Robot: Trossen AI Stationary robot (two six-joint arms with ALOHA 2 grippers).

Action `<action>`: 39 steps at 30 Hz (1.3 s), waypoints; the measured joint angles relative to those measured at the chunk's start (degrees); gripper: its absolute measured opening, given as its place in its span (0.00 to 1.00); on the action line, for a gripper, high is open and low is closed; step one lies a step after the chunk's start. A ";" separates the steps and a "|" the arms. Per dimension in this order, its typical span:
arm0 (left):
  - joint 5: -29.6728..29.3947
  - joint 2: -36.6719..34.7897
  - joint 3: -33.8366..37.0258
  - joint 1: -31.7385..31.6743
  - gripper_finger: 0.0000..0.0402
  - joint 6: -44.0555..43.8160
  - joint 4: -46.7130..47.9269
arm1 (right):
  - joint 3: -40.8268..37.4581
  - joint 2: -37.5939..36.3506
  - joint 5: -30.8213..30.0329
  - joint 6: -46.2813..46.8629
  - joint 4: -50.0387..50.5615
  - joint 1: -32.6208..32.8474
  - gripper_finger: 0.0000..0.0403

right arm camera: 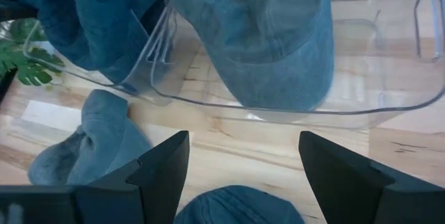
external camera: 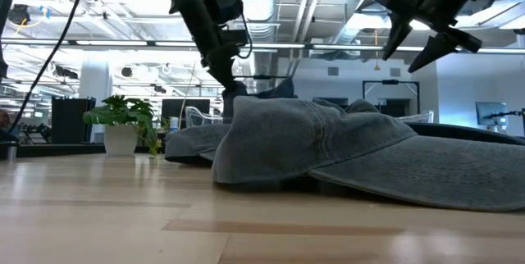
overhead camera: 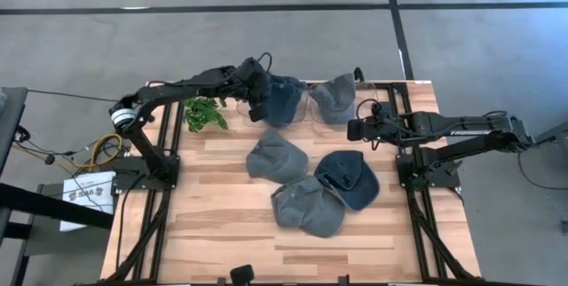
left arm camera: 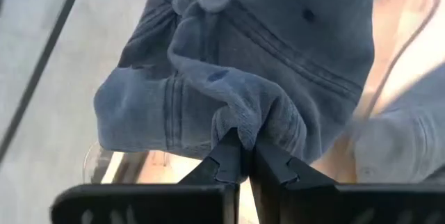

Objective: Pick & Place hat
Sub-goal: Put the left blue cap into the left transparent bin, then put the bottom gray cap into the right transparent bin

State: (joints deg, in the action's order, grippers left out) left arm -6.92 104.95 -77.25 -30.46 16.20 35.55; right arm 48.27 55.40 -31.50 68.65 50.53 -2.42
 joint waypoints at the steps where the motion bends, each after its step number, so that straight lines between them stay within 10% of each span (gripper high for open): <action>1: 0.02 0.00 0.00 -0.11 0.06 -0.95 -0.06 | 0.00 0.00 0.02 -0.07 -0.31 0.00 0.66; 23: 1.78 -3.22 -0.85 0.22 0.53 -12.60 5.29 | 0.00 0.00 2.85 -5.63 -0.27 0.02 0.66; 39: -2.64 -24.64 0.22 10.93 0.56 -40.77 9.79 | 0.00 0.11 9.46 -24.27 -0.73 0.15 0.66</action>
State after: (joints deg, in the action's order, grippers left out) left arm -9.56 80.30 -77.03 -19.53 -24.57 45.34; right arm 48.27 55.51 -22.04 44.37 49.80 -2.26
